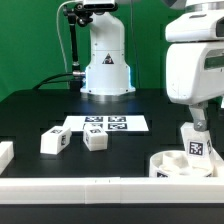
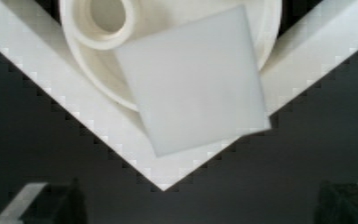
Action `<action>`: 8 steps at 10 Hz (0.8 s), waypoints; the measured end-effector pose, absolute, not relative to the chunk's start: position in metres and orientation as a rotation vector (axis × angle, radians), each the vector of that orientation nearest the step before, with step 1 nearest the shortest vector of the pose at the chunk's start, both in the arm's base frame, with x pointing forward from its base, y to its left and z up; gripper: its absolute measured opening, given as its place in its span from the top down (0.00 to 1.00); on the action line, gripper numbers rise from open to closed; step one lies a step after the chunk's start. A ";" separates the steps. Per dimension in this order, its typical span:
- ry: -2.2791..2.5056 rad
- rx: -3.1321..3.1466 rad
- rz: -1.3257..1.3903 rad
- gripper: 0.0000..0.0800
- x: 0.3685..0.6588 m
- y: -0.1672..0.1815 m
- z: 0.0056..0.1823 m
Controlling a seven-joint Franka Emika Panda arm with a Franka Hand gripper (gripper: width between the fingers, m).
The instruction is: Assemble stool
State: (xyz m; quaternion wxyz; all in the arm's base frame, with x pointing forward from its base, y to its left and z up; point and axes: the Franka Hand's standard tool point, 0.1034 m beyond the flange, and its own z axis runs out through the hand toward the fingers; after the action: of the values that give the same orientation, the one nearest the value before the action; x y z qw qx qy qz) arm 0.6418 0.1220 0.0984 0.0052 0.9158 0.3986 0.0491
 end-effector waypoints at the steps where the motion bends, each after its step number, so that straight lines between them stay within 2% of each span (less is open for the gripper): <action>1: 1.360 2.809 0.143 0.19 0.640 0.119 0.096; 8: 1.361 2.814 0.108 0.19 0.632 0.111 0.083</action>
Offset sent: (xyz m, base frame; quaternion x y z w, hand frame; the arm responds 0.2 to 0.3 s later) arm -0.0075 0.0008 -0.0083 0.0046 0.0094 -0.0080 0.9999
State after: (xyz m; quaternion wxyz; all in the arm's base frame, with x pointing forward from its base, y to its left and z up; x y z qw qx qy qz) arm 0.6323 0.1109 0.0831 0.0071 0.8997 0.4351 0.0344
